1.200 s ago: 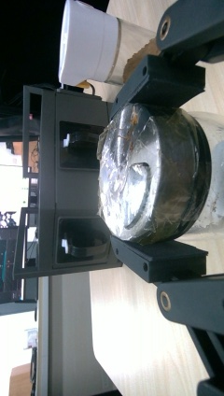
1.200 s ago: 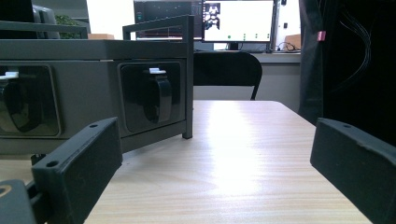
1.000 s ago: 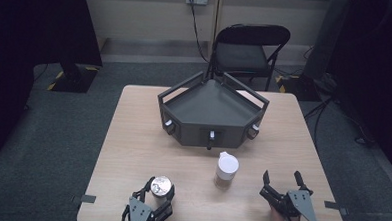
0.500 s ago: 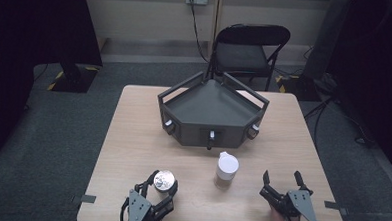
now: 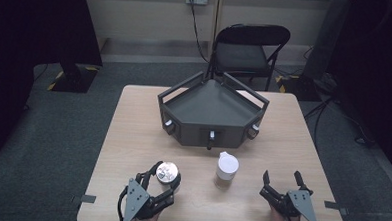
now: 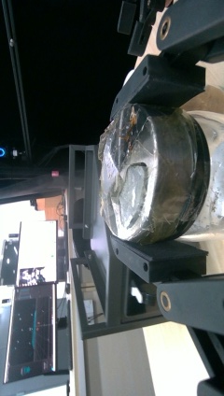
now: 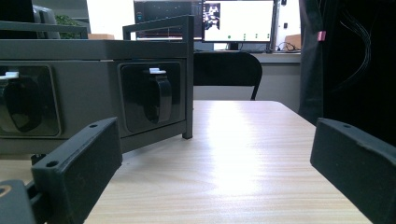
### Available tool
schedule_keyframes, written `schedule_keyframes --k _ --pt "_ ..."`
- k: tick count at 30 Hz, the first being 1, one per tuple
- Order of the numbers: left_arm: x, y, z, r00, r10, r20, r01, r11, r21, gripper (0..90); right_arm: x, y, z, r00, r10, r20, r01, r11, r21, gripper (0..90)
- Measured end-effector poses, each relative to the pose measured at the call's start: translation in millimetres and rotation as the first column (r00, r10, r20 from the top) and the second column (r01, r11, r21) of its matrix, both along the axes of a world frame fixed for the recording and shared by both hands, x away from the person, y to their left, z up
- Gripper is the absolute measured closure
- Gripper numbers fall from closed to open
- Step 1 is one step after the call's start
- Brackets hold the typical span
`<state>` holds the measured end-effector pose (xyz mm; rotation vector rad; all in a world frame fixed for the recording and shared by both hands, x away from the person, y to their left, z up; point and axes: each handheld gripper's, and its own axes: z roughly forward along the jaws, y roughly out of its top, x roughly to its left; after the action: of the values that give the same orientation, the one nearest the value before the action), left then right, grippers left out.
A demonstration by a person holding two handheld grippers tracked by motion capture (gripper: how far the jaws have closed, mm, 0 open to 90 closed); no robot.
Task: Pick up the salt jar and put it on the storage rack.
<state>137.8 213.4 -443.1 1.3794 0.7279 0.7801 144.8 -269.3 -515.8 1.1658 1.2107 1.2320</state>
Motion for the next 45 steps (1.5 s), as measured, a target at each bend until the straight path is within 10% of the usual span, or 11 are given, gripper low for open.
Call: schedule_keyframes --k 23,45 --pt "44.6 -1.0 29.8 1.0000 -0.009 0.003 0.009 0.9990 -0.043 34.9 -0.3 0.0 0.0 1.0000 0.001 0.000 -0.001 1.0000 0.001 0.4" --pt "104.1 -64.1 78.9 0.9823 0.183 -0.042 -0.185 0.9818 -0.045 34.8 -0.8 0.3 -0.8 1.0000 -0.002 0.005 0.002 1.0000 0.003 0.4"
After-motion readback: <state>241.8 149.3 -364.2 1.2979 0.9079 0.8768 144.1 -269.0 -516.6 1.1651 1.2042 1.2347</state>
